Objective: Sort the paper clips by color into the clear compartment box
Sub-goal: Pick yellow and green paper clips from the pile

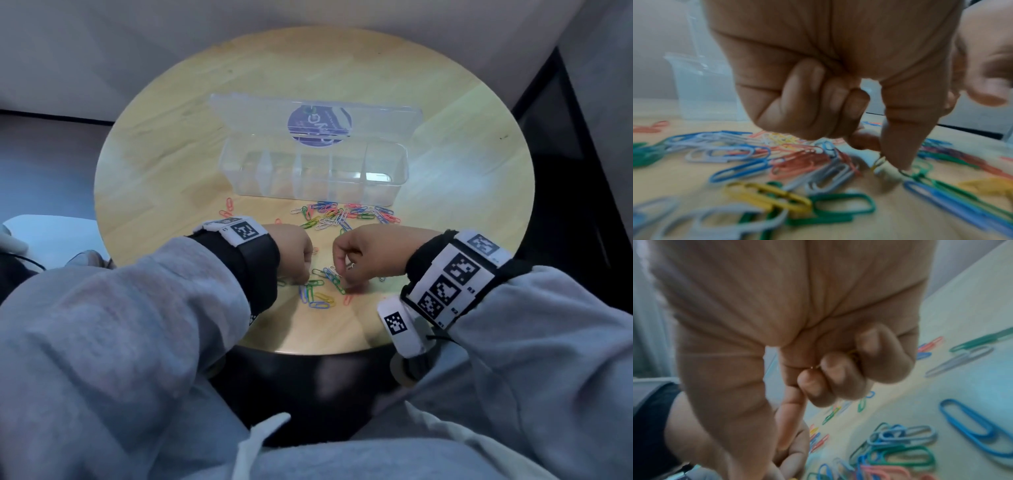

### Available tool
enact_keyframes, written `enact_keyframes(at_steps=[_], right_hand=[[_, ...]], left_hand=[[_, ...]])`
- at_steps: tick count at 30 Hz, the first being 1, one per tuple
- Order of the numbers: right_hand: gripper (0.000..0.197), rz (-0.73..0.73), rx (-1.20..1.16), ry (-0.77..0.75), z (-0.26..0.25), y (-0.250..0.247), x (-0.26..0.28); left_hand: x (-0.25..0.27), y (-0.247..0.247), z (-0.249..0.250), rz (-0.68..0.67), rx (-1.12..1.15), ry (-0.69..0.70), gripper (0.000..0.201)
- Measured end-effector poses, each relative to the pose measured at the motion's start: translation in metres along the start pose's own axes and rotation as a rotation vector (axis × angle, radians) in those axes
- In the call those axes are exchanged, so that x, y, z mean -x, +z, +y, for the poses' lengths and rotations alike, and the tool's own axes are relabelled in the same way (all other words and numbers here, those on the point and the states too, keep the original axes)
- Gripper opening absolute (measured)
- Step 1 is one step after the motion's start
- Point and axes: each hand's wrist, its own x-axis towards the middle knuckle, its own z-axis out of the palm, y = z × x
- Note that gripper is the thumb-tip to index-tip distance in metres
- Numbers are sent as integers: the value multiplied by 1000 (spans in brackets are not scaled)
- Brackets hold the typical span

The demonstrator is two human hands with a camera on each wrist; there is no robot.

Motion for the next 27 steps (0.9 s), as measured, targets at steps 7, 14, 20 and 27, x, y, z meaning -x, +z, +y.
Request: enact_keyframes(at_steps=[7, 14, 20, 27], right_hand=[[22, -118, 172, -46, -17, 19, -13], [25, -68, 311, -69, -18, 30, -22], [17, -15, 346, -61, -19, 25, -24], [24, 7, 399, -31, -20, 27, -25]], left_hand=[[5, -17, -29, -27, 406, -18, 23], [6, -21, -39, -13, 667, -21, 26], [3, -24, -41, 0, 655, -16, 22], [0, -26, -43, -9, 681, 7, 24]])
